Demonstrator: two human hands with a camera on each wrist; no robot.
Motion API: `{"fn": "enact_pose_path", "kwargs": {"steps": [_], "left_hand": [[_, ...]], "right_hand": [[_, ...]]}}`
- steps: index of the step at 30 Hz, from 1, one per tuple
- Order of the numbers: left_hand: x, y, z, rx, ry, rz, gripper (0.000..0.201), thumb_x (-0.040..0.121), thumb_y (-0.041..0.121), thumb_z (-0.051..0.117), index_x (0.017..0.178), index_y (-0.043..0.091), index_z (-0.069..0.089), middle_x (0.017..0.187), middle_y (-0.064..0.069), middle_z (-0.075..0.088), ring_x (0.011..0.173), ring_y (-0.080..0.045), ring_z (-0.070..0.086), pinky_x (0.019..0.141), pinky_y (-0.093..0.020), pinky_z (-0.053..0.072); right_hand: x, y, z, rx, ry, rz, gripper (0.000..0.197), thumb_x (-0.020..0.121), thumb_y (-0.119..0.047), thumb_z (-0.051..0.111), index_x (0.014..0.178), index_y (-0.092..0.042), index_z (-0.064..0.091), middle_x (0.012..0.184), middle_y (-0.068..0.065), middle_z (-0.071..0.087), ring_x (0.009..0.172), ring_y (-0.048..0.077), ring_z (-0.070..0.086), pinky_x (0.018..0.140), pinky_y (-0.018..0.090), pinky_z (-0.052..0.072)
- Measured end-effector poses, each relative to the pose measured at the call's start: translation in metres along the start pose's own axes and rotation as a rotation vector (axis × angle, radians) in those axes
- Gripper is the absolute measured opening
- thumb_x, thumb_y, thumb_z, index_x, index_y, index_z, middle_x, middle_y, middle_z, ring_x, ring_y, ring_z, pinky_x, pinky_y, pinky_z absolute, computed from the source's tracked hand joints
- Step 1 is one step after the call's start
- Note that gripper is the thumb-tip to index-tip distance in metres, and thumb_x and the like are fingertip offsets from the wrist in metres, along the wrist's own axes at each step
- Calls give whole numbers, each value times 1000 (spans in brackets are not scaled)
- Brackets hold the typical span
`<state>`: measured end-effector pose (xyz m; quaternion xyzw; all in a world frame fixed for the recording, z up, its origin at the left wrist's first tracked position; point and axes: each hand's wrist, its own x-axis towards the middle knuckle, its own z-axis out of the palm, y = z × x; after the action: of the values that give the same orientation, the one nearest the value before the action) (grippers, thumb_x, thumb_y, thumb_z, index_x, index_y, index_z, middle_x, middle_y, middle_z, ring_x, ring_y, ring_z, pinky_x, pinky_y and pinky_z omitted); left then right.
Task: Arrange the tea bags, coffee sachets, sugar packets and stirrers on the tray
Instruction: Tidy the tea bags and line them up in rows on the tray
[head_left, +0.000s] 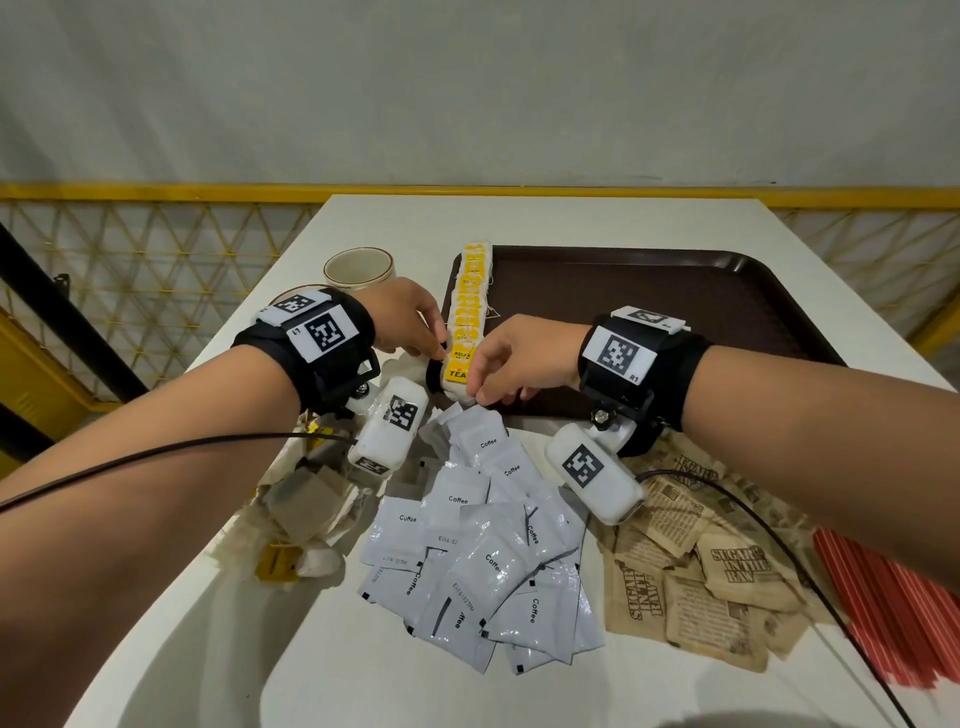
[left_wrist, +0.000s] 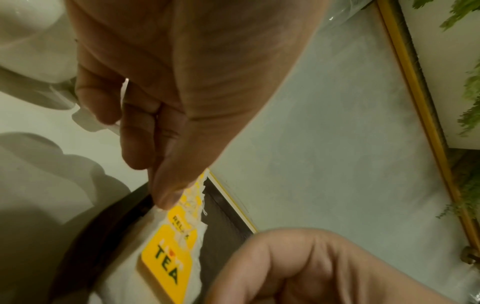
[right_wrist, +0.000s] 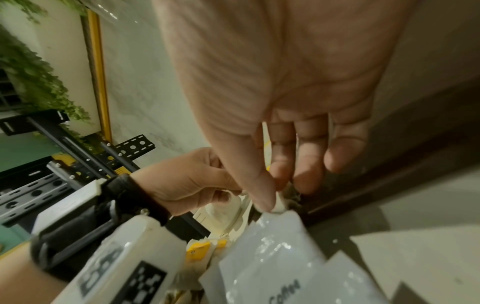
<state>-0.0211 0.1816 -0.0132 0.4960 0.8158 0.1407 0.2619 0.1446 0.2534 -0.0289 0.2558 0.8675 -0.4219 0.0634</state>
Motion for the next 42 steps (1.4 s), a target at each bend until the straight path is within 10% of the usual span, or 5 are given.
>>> {"fn": "enact_pose_path", "kwargs": {"steps": [14,20,28,33,42], "left_hand": [[1,-6,5,-255,162,13,13,87,4,62,95,5,71,98,-16,71,91,-24,67,91,-38,54],[3,-2,11,-197,182,26,22,88,6,62,108,6,71,104,-12,70,97,-24,67,90,-33,54],[-1,-1,7,-152,156,31,23,88,8,62,110,8,70,108,-10,69,98,-22,66,93,-33,52],[-43,-14,-23,-103,144,154,15,87,11,65,99,15,72,100,-3,72,88,-17,66,87,-24,50],[-112,-75,-38,428,-157,128,41,75,30,76,108,47,60,112,20,52,104,0,50,92,-27,46]], "right_hand": [[14,3,4,360,220,154,31,89,8,47,118,16,53,90,23,54,117,49,50,100,51,43],[26,-3,16,274,133,110,36,88,1,48,117,22,46,70,8,44,111,58,44,60,29,40],[31,1,13,237,210,189,37,83,-3,51,113,17,51,102,37,53,111,54,49,77,36,39],[16,-20,9,343,387,28,67,78,-4,59,142,-10,41,135,4,49,120,21,51,95,30,45],[1,-72,52,-466,-110,-263,71,85,-28,69,146,-20,34,147,1,41,132,16,40,104,25,33]]}}
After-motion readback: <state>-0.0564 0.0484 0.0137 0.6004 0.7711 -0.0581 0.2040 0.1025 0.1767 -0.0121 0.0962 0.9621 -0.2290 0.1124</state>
